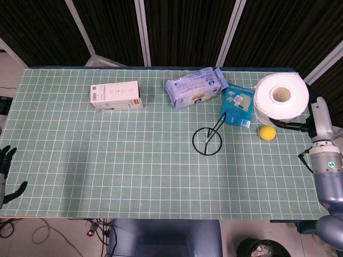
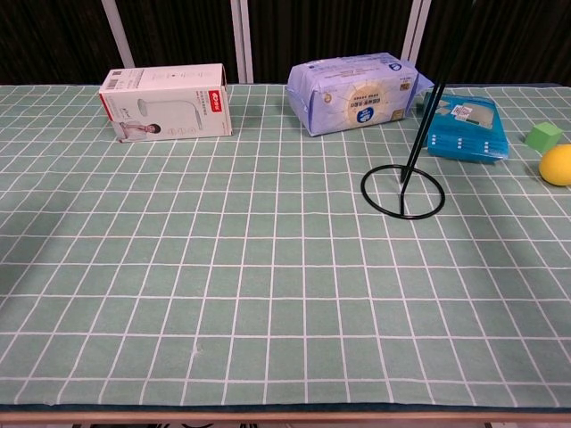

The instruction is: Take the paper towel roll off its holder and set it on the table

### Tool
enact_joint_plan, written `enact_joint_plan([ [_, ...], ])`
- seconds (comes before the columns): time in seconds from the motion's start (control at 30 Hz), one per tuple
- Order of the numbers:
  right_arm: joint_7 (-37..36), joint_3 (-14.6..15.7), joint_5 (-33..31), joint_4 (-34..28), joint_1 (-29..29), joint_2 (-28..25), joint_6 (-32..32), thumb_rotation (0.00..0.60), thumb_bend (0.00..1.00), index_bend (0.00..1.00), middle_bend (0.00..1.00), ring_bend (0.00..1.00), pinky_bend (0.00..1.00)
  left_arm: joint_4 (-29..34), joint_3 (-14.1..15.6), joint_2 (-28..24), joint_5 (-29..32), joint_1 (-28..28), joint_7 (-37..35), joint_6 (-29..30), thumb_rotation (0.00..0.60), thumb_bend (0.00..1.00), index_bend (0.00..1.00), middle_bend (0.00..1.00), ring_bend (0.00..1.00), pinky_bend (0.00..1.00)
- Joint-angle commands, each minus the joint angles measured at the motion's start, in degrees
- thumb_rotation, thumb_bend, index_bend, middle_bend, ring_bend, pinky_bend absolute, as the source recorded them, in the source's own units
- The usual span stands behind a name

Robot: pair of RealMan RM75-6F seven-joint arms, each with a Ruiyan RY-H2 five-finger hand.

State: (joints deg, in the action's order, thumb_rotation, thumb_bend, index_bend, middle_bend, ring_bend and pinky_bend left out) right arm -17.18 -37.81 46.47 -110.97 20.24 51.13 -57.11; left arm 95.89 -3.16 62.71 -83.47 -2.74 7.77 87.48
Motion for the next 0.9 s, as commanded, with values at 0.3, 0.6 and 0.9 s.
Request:
enact_joint_plan([
  [0.3,-9.79,12.04,11.96,1.32,-9.91,1.44,-1.51,0.6,0.0,0.26,0.23,0.3,0.1,0.13,-0.03,0.12,0.15,-0.04,0.36,-0.1,0.6,0.24,0.05,0.0,0.0,0.0],
  [0.6,-10.83,22.15,21.37,0.78,-12.36,12.65,-4.96,0.6,0.0,0.26,0.23,0.3,0.1,0.32,0.06,0.1,-0.01,-0.01,0.43,-0.06,0.6,0.24,0.05,0.0,0.0,0.0],
  [0.9,-11.58,25.69,24.36,6.35,-9.62,27.03,-5.26,0.6,0.0,0.26,0.23,0.3,0.1,0.04,-0.09,-0.14,0.22,-0.12,-0.24,-0.31,0.6,0.24,0.06,0.0,0.0,0.0],
])
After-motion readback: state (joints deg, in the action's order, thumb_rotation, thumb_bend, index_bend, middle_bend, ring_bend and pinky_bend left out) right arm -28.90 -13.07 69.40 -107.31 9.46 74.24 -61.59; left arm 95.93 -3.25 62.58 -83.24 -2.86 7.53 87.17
